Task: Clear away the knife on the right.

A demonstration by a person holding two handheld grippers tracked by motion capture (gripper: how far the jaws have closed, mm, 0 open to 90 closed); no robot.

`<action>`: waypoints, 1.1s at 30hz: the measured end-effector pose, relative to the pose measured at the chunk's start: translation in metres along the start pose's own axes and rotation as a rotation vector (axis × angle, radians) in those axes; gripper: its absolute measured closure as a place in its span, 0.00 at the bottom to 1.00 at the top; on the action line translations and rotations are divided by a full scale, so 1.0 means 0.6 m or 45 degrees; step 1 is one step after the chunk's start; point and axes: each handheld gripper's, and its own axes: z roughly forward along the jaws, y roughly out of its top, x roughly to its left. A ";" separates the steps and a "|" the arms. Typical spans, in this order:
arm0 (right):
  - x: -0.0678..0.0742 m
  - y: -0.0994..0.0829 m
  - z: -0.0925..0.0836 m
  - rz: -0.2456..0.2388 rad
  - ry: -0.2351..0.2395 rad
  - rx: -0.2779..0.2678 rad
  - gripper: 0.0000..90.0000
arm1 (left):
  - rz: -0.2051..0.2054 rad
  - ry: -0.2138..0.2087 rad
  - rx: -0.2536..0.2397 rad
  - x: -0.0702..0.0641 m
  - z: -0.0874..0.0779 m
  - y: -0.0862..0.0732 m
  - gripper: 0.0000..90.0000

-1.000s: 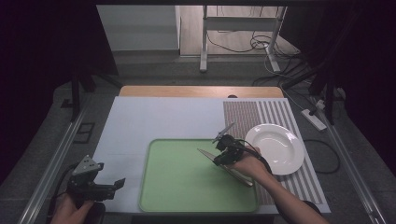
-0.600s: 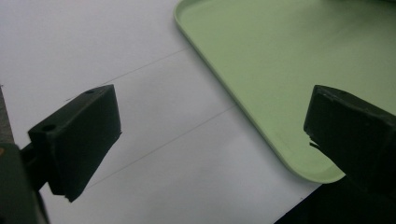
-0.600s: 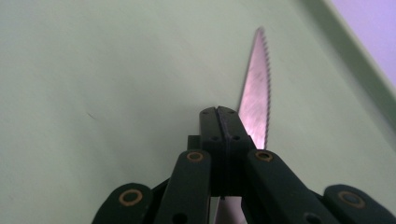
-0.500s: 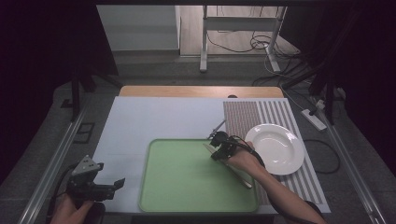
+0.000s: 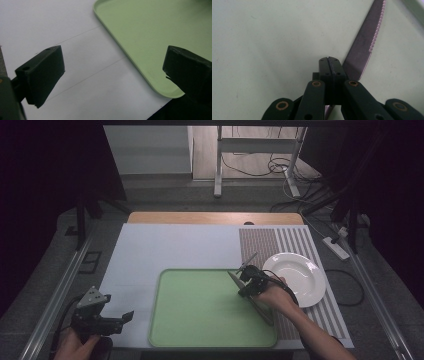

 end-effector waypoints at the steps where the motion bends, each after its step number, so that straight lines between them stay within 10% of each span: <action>1: 0.000 0.000 0.000 0.011 0.006 0.001 1.00 | 0.000 0.000 0.001 0.000 0.000 0.000 0.05; 9: -0.009 0.050 0.020 -0.080 -0.131 -0.051 1.00 | 0.005 0.003 0.006 -0.001 0.001 0.001 0.05; 16: -0.018 0.047 0.014 -0.039 -0.189 0.003 1.00 | 0.002 -0.001 0.000 0.000 0.000 0.000 0.05; 28: -0.052 -0.017 -0.017 0.107 -0.143 -0.006 1.00 | 0.012 0.003 0.003 -0.002 0.001 0.001 0.05; 33: -0.039 -0.018 -0.032 0.118 -0.096 -0.091 0.84 | 0.008 0.001 0.001 -0.001 0.000 0.000 0.05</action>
